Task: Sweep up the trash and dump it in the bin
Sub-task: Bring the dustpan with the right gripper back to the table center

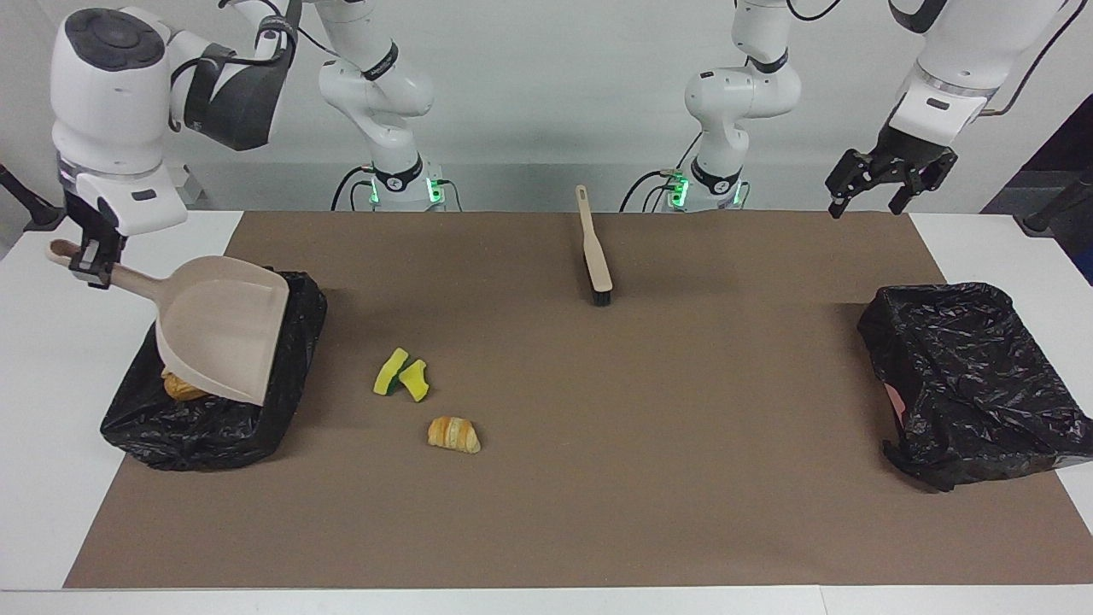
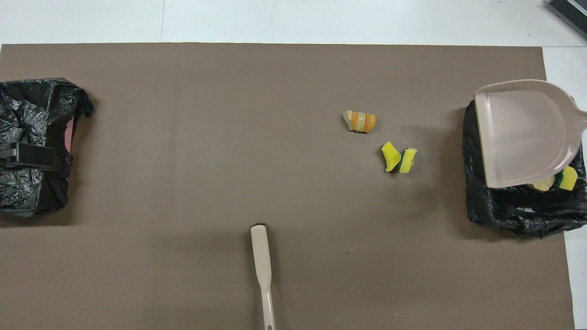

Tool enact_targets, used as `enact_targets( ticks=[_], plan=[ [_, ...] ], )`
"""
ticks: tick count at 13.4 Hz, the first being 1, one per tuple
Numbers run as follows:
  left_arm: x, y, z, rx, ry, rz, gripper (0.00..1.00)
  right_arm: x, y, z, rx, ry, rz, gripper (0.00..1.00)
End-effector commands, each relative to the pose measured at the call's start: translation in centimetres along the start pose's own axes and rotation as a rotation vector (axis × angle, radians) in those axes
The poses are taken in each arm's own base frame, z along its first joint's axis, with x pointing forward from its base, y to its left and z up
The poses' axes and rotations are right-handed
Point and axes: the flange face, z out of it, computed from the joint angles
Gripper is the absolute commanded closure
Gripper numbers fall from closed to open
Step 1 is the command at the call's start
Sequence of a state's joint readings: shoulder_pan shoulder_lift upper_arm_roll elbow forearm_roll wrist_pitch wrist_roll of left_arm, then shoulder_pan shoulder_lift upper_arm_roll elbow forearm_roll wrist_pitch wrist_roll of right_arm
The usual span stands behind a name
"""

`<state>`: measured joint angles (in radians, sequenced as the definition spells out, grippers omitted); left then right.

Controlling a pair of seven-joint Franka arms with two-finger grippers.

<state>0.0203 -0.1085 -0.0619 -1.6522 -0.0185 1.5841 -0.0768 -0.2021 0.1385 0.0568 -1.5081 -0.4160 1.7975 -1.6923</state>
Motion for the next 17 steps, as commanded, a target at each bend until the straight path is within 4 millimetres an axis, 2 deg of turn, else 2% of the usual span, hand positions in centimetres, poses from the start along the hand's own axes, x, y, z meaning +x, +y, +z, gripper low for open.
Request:
enact_targets(
  ticks=[1,4,7,9,11,14,17],
  plan=[
    [0.9,-0.5,0.0,0.017,-0.009,0.011,0.0,0.8,-0.4,0.1,-0.005,0.115,0.042,1.0],
    [0.3,-0.6,0.7,0.019,-0.027,0.009,0.0,4.3,-1.2,3.3,0.072,0.264,0.174,1.0],
    [0.4,-0.6,1.2,0.015,-0.033,0.006,0.0,9.1,0.0,4.3,0.127,0.356,0.282,1.0],
    [0.7,-0.6,1.2,0.014,-0.021,0.003,0.0,14.3,0.6,4.5,0.173,0.354,0.405,1.0],
    [0.9,-0.4,0.7,0.006,-0.011,-0.003,0.0,18.7,1.0,4.7,0.155,0.357,0.544,1.0],
    [-0.3,-0.5,-0.4,0.005,-0.035,0.0,0.0,26.0,1.9,3.4,0.159,0.375,0.81,1.0],
    [-0.8,-0.3,-0.3,-0.01,-0.06,0.005,0.0,34.5,2.2,1.5,0.187,0.398,1.029,1.0]
  ],
)
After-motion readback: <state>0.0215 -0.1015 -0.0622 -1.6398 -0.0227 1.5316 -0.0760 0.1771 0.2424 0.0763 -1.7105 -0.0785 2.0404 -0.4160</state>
